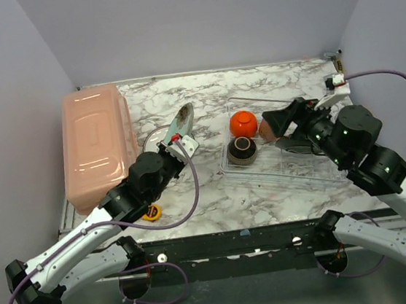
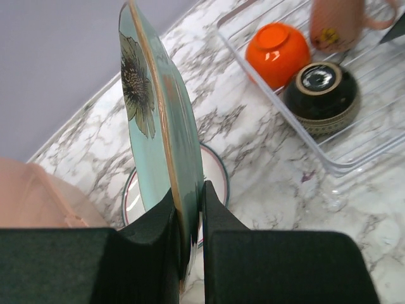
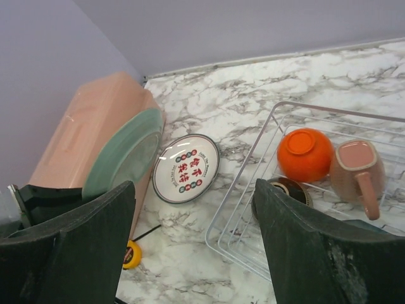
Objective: Load the mixed dishes into the dish rack
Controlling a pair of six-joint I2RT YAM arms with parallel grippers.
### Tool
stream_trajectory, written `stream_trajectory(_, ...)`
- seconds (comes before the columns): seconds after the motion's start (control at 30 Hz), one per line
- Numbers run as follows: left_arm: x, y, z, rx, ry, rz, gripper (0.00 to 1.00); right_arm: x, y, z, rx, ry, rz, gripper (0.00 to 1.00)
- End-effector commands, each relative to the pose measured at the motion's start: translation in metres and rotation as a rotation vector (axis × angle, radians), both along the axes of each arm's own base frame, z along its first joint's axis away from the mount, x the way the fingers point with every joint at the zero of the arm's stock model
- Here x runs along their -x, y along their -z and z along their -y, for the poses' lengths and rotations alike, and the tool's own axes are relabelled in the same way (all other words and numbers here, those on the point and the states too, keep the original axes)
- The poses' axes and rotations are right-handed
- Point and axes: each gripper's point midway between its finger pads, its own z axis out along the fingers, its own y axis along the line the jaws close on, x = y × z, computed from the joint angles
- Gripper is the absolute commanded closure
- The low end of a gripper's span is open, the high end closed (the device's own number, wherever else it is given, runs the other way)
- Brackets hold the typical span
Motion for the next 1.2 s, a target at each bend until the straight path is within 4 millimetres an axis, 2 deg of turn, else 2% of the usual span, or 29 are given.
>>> stream_trajectory(0.0, 0.036, -0.074, 0.033, 0.242, 0.265, 0.075, 1.0, 0.01, -0.007, 0.032, 0.075, 0.072, 0.057, 0.19)
stream_trajectory(0.2, 0.104, -0.109, 0.063, 0.383, 0.631, -0.035, 1.0, 0.022, -0.014, 0.055, 0.089, 0.116, 0.113, 0.13)
stream_trajectory(0.37, 0.141, -0.129, 0.083, 0.444, 0.867, -0.084, 1.0, 0.028, -0.013, 0.064, 0.116, 0.124, 0.144, 0.02)
stream_trajectory(0.5, 0.159, -0.136, 0.105, 0.442, 1.024, -0.137, 1.0, 0.033, -0.014, 0.071, 0.137, 0.127, 0.163, 0.0)
stream_trajectory(0.67, 0.163, -0.14, 0.143, 0.405, 1.145, -0.161, 1.0, 0.043, -0.019, 0.085, 0.131, 0.154, 0.198, 0.0)
stream_trajectory(0.9, 0.144, -0.145, 0.196, 0.331, 1.237, -0.17, 1.0, 0.061, -0.038, 0.11, 0.106, 0.194, 0.281, 0.01)
stream_trajectory(1.03, 0.135, -0.151, 0.224, 0.305, 1.3, -0.195, 1.0, 0.067, -0.042, 0.12, 0.117, 0.215, 0.307, 0.0)
stream_trajectory(1.17, 0.131, -0.149, 0.252, 0.281, 1.386, -0.287, 1.0, 0.068, -0.041, 0.124, 0.132, 0.224, 0.317, 0.0)
